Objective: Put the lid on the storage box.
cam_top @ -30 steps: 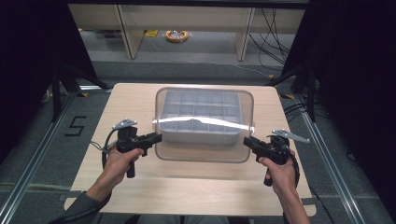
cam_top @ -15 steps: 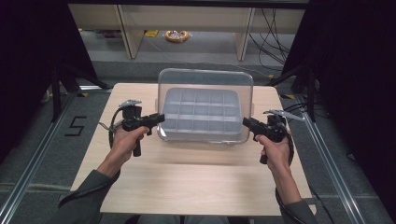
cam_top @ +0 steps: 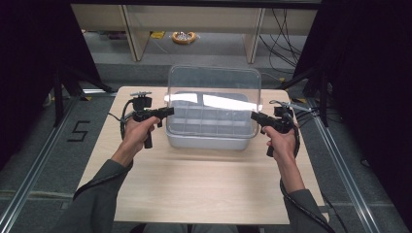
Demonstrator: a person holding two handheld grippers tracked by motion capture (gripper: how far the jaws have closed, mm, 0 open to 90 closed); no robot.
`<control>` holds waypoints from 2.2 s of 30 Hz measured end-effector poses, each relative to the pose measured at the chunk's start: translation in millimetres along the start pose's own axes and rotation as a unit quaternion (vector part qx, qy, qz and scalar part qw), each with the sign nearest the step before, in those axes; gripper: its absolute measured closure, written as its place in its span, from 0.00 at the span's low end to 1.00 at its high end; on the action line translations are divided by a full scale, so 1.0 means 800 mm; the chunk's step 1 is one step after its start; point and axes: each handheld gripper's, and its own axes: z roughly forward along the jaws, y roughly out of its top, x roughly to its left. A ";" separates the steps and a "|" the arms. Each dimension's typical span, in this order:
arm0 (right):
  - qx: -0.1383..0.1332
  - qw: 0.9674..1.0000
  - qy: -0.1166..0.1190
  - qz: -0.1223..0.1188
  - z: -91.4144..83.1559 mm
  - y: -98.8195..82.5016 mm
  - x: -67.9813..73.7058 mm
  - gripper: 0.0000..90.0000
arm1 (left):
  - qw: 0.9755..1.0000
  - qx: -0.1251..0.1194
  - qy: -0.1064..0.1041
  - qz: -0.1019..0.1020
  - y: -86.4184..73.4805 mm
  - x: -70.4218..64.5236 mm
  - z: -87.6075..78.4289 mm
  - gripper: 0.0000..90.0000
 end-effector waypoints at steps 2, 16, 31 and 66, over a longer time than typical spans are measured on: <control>0.002 1.000 -0.003 -0.003 0.006 0.002 -0.002 0.73 | 1.000 0.004 0.003 -0.003 0.001 0.003 0.004 0.75; 0.023 0.999 -0.016 0.029 0.033 -0.009 -0.004 0.72 | 0.999 0.020 0.019 -0.020 -0.007 0.019 0.022 0.74; 0.033 0.998 -0.020 0.044 0.051 -0.018 -0.011 0.69 | 0.998 0.034 0.028 -0.035 -0.017 0.033 0.037 0.72; 0.046 0.999 -0.013 0.024 0.066 -0.024 -0.018 0.66 | 0.997 0.066 0.018 0.022 -0.038 0.006 0.062 0.78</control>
